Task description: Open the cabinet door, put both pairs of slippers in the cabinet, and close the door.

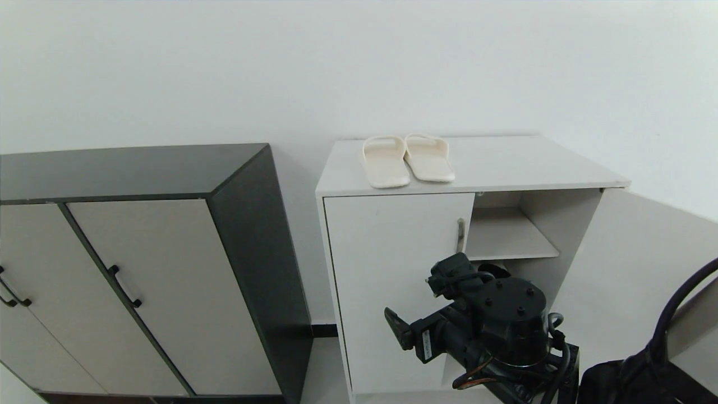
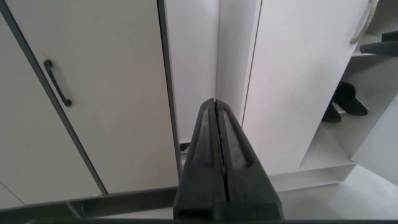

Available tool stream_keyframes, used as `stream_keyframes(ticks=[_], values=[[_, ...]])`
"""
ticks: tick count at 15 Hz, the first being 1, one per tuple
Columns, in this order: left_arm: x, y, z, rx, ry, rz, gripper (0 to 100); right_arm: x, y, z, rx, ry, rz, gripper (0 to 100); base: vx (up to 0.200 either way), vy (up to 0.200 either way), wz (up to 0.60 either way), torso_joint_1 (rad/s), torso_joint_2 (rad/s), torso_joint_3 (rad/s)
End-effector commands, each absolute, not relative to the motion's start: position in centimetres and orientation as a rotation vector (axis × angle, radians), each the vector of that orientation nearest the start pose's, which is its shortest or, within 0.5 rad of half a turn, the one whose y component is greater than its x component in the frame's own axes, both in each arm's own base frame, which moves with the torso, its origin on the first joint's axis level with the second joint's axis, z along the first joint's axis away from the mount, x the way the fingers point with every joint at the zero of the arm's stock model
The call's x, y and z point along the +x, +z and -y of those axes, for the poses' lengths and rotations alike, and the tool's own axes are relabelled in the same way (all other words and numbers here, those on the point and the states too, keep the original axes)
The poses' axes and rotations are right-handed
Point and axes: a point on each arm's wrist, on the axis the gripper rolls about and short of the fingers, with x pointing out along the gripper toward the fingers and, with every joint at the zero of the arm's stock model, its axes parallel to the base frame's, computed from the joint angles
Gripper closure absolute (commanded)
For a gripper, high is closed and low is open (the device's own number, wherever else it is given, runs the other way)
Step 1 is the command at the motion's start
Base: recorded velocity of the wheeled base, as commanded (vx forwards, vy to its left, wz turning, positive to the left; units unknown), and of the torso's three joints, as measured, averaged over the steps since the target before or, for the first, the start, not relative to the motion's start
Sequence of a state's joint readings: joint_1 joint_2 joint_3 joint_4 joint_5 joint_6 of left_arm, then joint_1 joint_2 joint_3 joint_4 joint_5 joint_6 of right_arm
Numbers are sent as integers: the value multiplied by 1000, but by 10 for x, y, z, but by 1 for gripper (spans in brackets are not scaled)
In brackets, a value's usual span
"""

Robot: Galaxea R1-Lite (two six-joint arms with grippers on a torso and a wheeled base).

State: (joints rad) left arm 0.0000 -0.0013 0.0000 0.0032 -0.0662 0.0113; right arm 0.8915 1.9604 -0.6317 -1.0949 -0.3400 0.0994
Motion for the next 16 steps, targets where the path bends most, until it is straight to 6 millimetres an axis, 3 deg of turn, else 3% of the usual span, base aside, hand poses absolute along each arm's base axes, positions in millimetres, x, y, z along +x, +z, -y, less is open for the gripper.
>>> stream_keyframes(ticks=[1, 14, 16], values=[[-23, 75, 1, 11, -66, -3, 100, 213, 100, -250, -43, 543, -227, 0, 0, 0, 0, 193, -496, -305], [-23, 75, 1, 8, -64, -3, 100, 211, 99, -245, -43, 556, -238, 0, 0, 0, 0, 230, -544, -315], [-23, 75, 1, 8, -64, -3, 100, 212, 104, -246, -33, 554, -173, 0, 0, 0, 0, 222, -501, -276]])
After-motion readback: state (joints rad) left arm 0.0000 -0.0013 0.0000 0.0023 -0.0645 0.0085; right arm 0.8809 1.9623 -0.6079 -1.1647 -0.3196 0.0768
